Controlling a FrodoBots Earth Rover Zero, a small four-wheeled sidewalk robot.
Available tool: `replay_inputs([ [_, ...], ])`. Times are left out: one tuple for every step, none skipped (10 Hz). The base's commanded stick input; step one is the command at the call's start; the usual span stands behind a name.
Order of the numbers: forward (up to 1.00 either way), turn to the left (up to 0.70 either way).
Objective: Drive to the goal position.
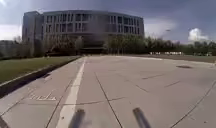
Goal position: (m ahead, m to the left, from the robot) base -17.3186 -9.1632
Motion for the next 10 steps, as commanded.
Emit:
replay_inputs([
  [0.00, -0.95],
  [0.00, -0.95],
  [0.00, -0.95],
  [0.00, -0.96],
  [0.00, -0.96],
  [0.00, -0.96],
  [0.00, -0.96],
  [0.00, -0.96],
  [0.00, -0.96],
  [0.00, -0.96],
])
